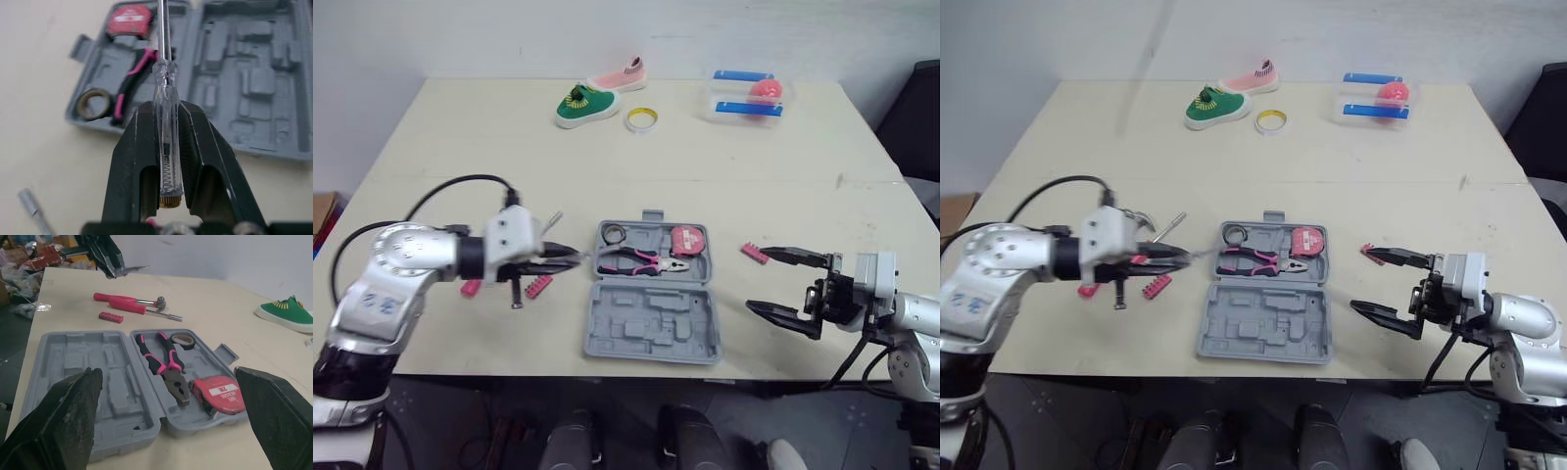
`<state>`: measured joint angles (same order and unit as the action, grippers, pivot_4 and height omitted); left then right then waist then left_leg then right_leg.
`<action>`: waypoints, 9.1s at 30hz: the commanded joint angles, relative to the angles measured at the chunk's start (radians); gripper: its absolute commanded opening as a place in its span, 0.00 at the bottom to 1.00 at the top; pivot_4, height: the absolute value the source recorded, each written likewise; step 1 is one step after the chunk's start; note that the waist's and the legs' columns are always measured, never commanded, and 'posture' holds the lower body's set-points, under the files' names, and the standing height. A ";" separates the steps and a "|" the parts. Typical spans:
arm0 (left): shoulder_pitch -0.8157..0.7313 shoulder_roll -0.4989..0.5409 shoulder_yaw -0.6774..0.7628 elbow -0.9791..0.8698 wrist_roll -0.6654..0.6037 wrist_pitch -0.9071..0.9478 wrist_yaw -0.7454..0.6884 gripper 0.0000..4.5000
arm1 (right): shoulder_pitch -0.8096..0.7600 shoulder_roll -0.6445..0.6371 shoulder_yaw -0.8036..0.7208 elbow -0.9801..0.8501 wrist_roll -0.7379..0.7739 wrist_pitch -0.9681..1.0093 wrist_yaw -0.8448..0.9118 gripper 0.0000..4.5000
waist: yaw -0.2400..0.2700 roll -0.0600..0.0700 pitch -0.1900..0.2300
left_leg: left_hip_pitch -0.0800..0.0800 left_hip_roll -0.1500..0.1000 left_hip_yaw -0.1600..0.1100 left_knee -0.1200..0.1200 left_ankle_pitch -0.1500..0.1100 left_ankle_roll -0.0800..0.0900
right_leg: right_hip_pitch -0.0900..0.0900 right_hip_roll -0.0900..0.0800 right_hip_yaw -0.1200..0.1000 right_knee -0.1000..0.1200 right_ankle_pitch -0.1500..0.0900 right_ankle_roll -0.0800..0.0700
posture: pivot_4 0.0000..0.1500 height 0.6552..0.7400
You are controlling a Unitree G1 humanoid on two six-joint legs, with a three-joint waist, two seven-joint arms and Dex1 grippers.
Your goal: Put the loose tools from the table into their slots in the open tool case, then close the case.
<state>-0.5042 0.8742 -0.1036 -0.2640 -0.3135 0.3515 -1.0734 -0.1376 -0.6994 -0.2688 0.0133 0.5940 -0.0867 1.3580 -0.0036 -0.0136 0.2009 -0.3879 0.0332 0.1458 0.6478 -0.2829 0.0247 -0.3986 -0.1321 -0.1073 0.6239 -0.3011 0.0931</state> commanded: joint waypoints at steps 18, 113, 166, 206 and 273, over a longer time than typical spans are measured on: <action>-0.312 -0.205 -0.463 0.022 0.342 0.332 0.017 0.02 | 0.110 -0.056 -0.027 -0.221 -0.012 0.151 -0.161 1.00 | 0.005 -0.001 0.000 | -0.002 0.000 -0.001 0.006 0.000 0.005 | 0.000 -0.001 0.001 0.001 0.001 0.002 | 1.00 1.00; 0.340 -0.231 0.465 0.123 -0.153 -0.118 0.089 0.68 | 0.118 -0.103 -0.155 0.148 -0.074 -0.142 -0.055 1.00 | -0.003 0.003 -0.021 | 0.001 0.009 0.000 0.014 -0.010 0.005 | 0.005 -0.001 0.002 0.000 0.000 -0.001 | 1.00 1.00; 0.243 0.047 0.430 0.525 -0.036 0.171 0.305 0.99 | -0.018 0.053 -0.021 -0.018 0.042 -0.104 -0.058 1.00 | -0.025 0.003 -0.019 | 0.000 0.013 0.006 0.000 -0.007 -0.007 | -0.007 0.002 0.001 0.002 -0.004 -0.008 | 1.00 1.00; 0.106 -0.090 0.420 0.657 -0.002 0.022 0.293 0.12 | 0.014 0.029 0.015 -0.217 0.061 0.042 -0.071 1.00 | 0.001 0.002 -0.019 | -0.001 0.012 0.008 0.003 -0.004 -0.004 | -0.009 0.000 0.001 0.006 -0.002 -0.006 | 1.00 1.00; -0.195 -0.261 -0.188 0.138 0.119 0.023 -0.114 0.68 | 0.215 -0.054 -0.038 -0.244 0.037 0.069 -0.070 1.00 | 0.004 -0.007 -0.013 | -0.007 0.016 0.005 0.017 -0.005 -0.003 | -0.008 0.015 0.003 0.006 0.000 -0.006 | 1.00 1.00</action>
<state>-0.7095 0.6205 -0.3395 -0.1082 -0.1572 0.4237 -1.1839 0.0833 -0.7587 -0.2907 -0.2263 0.6199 -0.0012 1.2839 0.0001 -0.0204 0.1875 -0.3952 0.0491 0.1504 0.6647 -0.2882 0.0218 -0.4071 -0.1173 -0.1038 0.6299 -0.3015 0.0870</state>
